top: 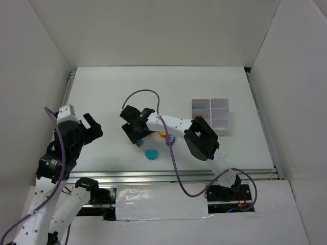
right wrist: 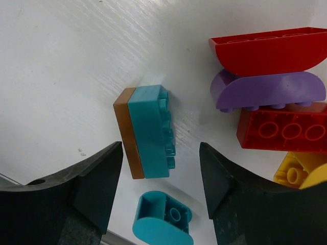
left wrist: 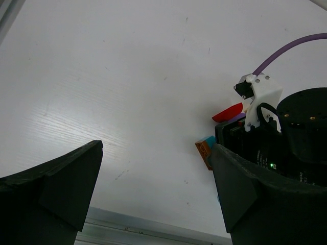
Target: Sort the legos into containers by color
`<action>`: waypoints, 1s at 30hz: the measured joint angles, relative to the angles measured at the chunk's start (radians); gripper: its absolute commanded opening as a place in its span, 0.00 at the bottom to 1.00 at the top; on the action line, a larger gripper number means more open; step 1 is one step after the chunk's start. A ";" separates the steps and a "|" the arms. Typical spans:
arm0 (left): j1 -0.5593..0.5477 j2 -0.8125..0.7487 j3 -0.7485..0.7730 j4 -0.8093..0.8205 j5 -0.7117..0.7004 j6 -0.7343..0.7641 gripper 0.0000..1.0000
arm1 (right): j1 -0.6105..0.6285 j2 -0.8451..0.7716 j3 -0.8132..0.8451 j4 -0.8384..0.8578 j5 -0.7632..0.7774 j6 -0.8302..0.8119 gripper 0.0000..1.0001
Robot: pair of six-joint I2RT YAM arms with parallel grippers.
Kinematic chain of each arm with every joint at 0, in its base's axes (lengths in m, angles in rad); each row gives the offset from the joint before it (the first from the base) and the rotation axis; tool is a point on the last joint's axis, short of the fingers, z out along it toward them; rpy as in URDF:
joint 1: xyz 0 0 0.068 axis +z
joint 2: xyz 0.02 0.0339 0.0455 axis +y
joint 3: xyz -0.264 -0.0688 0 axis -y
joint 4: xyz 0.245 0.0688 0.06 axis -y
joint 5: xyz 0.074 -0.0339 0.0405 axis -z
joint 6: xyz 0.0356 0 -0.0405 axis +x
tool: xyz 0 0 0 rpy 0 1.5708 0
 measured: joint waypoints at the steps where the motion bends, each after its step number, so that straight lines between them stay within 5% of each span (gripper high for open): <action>1: 0.000 0.000 0.000 0.000 0.004 0.003 0.99 | 0.000 0.000 -0.001 0.002 -0.001 0.000 0.68; 5: 0.003 -0.003 0.000 0.003 0.018 0.017 1.00 | 0.008 0.000 -0.003 0.005 -0.006 -0.006 0.68; 10: 0.005 -0.006 0.000 0.008 0.027 0.019 1.00 | 0.030 0.000 -0.014 0.025 -0.029 -0.010 0.56; 18: 0.005 -0.012 0.000 0.008 0.035 0.019 0.99 | 0.038 0.000 -0.030 0.060 -0.042 -0.005 0.19; 20: 0.005 -0.014 0.000 0.008 0.037 0.019 0.99 | 0.038 -0.005 -0.042 0.079 -0.042 0.000 0.00; 30: 0.005 -0.014 0.000 0.008 0.046 0.019 0.99 | 0.038 -0.173 -0.285 0.220 -0.046 0.031 0.00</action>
